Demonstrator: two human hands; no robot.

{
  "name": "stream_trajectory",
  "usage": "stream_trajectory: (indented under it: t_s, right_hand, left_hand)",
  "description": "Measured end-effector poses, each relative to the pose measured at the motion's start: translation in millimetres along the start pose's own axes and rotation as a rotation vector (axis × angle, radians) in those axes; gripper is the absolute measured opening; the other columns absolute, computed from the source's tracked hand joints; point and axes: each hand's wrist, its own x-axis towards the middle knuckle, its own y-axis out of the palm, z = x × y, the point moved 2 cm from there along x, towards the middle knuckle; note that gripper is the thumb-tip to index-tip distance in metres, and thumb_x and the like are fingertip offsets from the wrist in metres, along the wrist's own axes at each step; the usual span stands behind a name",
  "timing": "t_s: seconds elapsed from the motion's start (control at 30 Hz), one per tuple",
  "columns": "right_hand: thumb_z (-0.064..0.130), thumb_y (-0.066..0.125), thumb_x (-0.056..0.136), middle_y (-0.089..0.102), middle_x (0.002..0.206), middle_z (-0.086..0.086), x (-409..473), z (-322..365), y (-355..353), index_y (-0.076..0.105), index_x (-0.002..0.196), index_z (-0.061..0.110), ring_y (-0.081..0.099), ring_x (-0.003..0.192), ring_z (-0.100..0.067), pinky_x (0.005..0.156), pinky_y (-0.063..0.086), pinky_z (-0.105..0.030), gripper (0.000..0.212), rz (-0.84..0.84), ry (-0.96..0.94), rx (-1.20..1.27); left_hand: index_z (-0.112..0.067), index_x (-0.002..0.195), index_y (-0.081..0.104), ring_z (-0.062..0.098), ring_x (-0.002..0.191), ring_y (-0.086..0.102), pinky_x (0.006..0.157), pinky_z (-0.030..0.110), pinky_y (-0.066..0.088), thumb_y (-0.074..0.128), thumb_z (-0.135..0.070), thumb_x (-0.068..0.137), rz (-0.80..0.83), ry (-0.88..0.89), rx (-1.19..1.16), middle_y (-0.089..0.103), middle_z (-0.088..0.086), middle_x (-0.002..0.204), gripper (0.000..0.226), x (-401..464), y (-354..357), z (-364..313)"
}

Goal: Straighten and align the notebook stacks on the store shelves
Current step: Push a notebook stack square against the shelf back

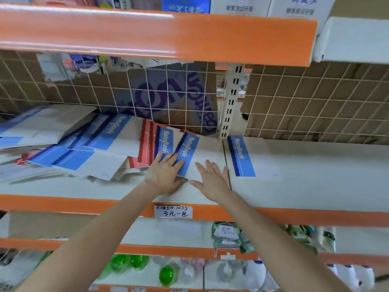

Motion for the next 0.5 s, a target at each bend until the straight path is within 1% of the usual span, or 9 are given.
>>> stream_trajectory:
  t_s: [0.13, 0.23, 0.3, 0.37, 0.43, 0.47, 0.5]
  right_hand:
    - [0.051, 0.028, 0.099, 0.008, 0.159, -0.010, -15.6, 7.0, -4.8, 0.008, 0.152, 0.025, 0.006, 0.146, -0.026, 0.115, 0.002, -0.050, 0.062, 0.034, -0.022, -0.064]
    - [0.045, 0.027, 0.101, 0.018, 0.157, -0.011, -29.4, 11.2, -10.0, 0.013, 0.152, 0.024, 0.016, 0.144, -0.026, 0.114, 0.011, -0.044, 0.056, 0.036, -0.061, -0.081]
    - [0.043, 0.028, 0.102, 0.020, 0.156, -0.012, -38.6, 11.8, -10.6, 0.015, 0.152, 0.023, 0.020, 0.143, -0.026, 0.113, 0.015, -0.041, 0.055, 0.027, -0.085, -0.094]
    - [0.041, 0.028, 0.102, 0.018, 0.157, -0.012, -47.6, 10.6, -7.8, 0.014, 0.152, 0.022, 0.020, 0.143, -0.025, 0.114, 0.015, -0.040, 0.055, 0.019, -0.115, -0.105]
    - [0.041, 0.029, 0.102, 0.018, 0.157, -0.013, -56.0, 7.8, -4.1, 0.014, 0.152, 0.022, 0.019, 0.144, -0.024, 0.114, 0.016, -0.040, 0.056, 0.005, -0.143, -0.113]
    - [0.042, 0.029, 0.101, 0.018, 0.157, -0.012, -59.6, 5.8, -3.0, 0.014, 0.152, 0.022, 0.019, 0.144, -0.023, 0.114, 0.016, -0.040, 0.056, -0.004, -0.149, -0.107]
    - [0.043, 0.030, 0.101, 0.017, 0.157, -0.011, -62.7, 3.3, -3.1, 0.013, 0.152, 0.024, 0.018, 0.144, -0.022, 0.115, 0.015, -0.041, 0.057, -0.020, -0.149, -0.096]
  left_hand:
    - [-0.019, 0.149, 0.018, 0.022, 0.144, 0.013, 0.116, 0.044, -0.003, 0.032, -0.049, 0.097, -0.093, 0.054, 0.041, 0.021, 0.009, 0.155, 0.061, -13.2, 1.1, 0.0]
    - [-0.018, 0.147, 0.026, 0.022, 0.142, 0.021, 0.116, 0.042, 0.002, 0.036, -0.041, 0.097, -0.214, 0.093, -0.013, 0.029, 0.010, 0.151, 0.056, -25.4, 3.5, -0.7]
    - [-0.016, 0.146, 0.031, 0.023, 0.141, 0.023, 0.116, 0.041, 0.005, 0.040, -0.030, 0.096, -0.281, 0.135, -0.077, 0.032, 0.011, 0.150, 0.053, -32.7, 3.3, -1.2]
    - [-0.016, 0.148, 0.026, 0.024, 0.143, 0.019, 0.116, 0.041, 0.006, 0.040, -0.016, 0.095, -0.268, 0.167, -0.081, 0.025, 0.011, 0.153, 0.054, -38.2, 4.2, -1.9]
    - [-0.019, 0.150, 0.018, 0.024, 0.144, 0.015, 0.116, 0.042, 0.007, 0.038, -0.009, 0.094, -0.240, 0.189, -0.001, 0.016, 0.009, 0.156, 0.060, -45.0, 2.4, -5.7]
    - [-0.018, 0.148, 0.024, 0.025, 0.142, 0.023, 0.115, 0.045, 0.014, 0.045, -0.008, 0.092, -0.288, 0.204, 0.015, 0.023, 0.011, 0.154, 0.061, -49.2, -0.3, -9.4]
    - [-0.016, 0.142, 0.040, 0.028, 0.134, 0.039, 0.110, 0.049, 0.028, 0.061, -0.006, 0.084, -0.356, 0.214, 0.018, 0.039, 0.017, 0.145, 0.063, -53.4, -4.9, -12.9]
